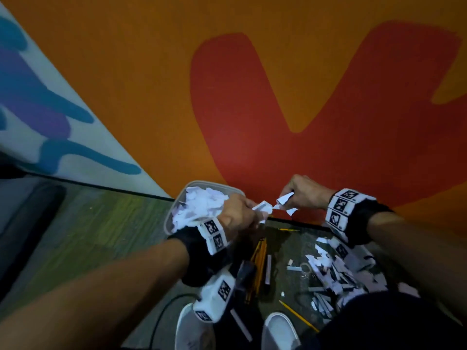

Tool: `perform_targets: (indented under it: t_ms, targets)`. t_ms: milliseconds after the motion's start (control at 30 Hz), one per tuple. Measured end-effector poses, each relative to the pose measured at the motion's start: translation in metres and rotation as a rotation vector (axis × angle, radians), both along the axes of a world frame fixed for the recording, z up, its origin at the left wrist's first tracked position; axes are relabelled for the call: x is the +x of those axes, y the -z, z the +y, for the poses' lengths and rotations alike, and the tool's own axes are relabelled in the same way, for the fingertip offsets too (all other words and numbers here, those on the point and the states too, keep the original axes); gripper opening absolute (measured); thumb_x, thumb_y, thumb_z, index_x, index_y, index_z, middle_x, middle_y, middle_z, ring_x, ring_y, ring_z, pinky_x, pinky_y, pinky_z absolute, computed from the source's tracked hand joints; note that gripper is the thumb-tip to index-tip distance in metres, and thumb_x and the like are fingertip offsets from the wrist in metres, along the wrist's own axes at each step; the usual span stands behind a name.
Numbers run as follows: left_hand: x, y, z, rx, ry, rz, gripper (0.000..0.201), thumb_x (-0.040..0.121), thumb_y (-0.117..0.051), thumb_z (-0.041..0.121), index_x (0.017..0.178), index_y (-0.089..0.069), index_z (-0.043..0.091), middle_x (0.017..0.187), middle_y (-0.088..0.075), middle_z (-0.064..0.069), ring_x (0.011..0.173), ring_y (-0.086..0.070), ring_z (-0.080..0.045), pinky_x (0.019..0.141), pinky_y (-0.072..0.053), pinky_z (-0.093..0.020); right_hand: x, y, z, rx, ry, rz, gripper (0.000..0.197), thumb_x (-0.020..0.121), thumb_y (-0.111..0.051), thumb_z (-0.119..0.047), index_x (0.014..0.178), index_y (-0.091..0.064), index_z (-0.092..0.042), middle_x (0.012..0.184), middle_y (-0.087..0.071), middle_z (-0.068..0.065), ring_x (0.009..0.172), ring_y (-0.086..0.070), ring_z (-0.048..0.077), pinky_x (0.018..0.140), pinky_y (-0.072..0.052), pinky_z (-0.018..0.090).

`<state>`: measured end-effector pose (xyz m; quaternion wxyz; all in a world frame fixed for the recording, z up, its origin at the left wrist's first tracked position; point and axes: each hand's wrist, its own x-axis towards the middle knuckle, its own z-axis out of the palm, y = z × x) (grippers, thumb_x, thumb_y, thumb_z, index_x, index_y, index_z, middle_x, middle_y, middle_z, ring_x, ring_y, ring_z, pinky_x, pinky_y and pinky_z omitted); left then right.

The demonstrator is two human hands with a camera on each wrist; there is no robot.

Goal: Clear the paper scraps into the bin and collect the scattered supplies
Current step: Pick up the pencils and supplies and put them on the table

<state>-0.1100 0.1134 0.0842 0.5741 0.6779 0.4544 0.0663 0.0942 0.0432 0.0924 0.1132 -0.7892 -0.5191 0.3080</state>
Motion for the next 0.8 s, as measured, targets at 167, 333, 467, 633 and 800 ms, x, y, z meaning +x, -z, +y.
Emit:
perform_targets:
  t_ms: [167,333,467,633,800]
  targets:
    - [-0.062,-0.034,0.063,0.155,-0.106,0.099,0.017,0.079,-0.082,0.005,0.081,-0.069,-0.005,0.065,-0.063,-0.014,0.053,-0.057,-0.02,0.052,-0.051,-0.027,-0.048,-0.018,0.046,0.013,-0.104,-0.028,0.013,0.074,-0.084,-0.024,0.085,-0.079,-0.018,0.077,-0.075,-0.002,0.074,-0.067,0.011,0.067,-0.054,0.028]
    - [-0.101,-0.03,0.087,0.144,-0.154,0.213,0.019,0.081,-0.081,0.011,0.079,-0.069,-0.004,0.06,-0.065,-0.01,0.04,-0.05,-0.011,0.039,-0.04,-0.02,-0.093,-0.01,0.081,0.054,-0.037,0.035,0.013,0.076,-0.083,-0.017,0.069,-0.075,-0.011,0.067,-0.065,0.0,0.068,-0.062,0.013,0.056,-0.044,0.023]
    - [-0.099,-0.017,0.096,0.108,-0.19,0.23,0.016,0.083,-0.079,0.007,0.081,-0.068,-0.005,0.067,-0.068,-0.017,0.04,-0.052,-0.014,0.041,-0.044,-0.022,-0.117,0.013,0.105,0.091,0.054,0.104,0.014,0.073,-0.087,-0.023,0.074,-0.075,-0.017,0.096,-0.068,0.006,0.09,-0.066,0.025,0.063,-0.054,0.029]
    - [-0.1,-0.003,0.101,-0.018,-0.178,0.223,0.016,0.082,-0.073,-0.008,0.096,-0.067,-0.005,0.091,-0.072,-0.027,0.072,-0.069,-0.03,0.071,-0.062,-0.042,-0.133,0.016,0.115,0.085,0.055,0.214,0.026,0.08,-0.083,-0.016,0.099,-0.071,-0.002,0.073,-0.072,0.009,0.056,-0.067,0.014,0.046,-0.05,0.021]
    - [-0.102,0.002,0.108,0.041,-0.162,0.25,0.036,0.074,-0.075,-0.012,0.108,-0.068,0.001,0.097,-0.072,-0.021,0.078,-0.074,-0.031,0.076,-0.062,-0.047,-0.128,0.02,0.118,0.048,-0.002,0.142,0.06,0.074,-0.084,-0.016,0.129,-0.061,-0.011,0.092,-0.074,0.005,0.078,-0.07,0.014,0.077,-0.06,0.036]
